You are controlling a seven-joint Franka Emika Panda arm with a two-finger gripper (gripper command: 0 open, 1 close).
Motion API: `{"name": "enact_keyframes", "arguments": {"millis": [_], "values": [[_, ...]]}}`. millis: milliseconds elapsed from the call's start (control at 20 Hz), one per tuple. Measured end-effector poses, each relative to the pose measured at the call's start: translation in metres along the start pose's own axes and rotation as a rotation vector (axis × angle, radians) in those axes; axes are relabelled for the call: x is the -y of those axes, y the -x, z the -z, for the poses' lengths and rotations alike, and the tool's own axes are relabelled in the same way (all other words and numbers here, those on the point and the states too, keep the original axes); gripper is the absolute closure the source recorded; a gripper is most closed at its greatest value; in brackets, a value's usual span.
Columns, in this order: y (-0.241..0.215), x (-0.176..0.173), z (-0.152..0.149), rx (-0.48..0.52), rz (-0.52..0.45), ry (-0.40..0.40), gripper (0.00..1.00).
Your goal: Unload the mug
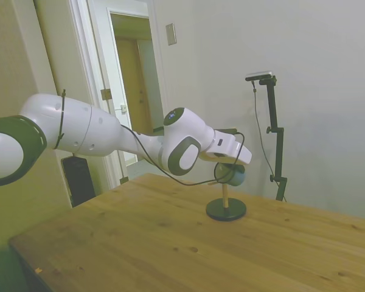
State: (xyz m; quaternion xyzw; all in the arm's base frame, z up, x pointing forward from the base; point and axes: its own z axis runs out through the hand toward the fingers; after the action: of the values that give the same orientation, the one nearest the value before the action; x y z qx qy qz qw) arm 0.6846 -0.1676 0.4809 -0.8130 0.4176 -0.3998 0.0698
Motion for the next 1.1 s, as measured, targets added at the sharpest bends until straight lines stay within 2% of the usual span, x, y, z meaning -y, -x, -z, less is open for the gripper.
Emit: {"name": "enact_keyframes", "arguments": {"millis": [400,750,1100], "values": [[0.014,0.011,0.018,0.003,-0.01,0.0,1.0],[-0.007,-0.019,0.02,0.0,-0.103,0.008,1.0],[-0.031,-0.055,0.024,0.011,-0.156,-0.008,1.0]]}}
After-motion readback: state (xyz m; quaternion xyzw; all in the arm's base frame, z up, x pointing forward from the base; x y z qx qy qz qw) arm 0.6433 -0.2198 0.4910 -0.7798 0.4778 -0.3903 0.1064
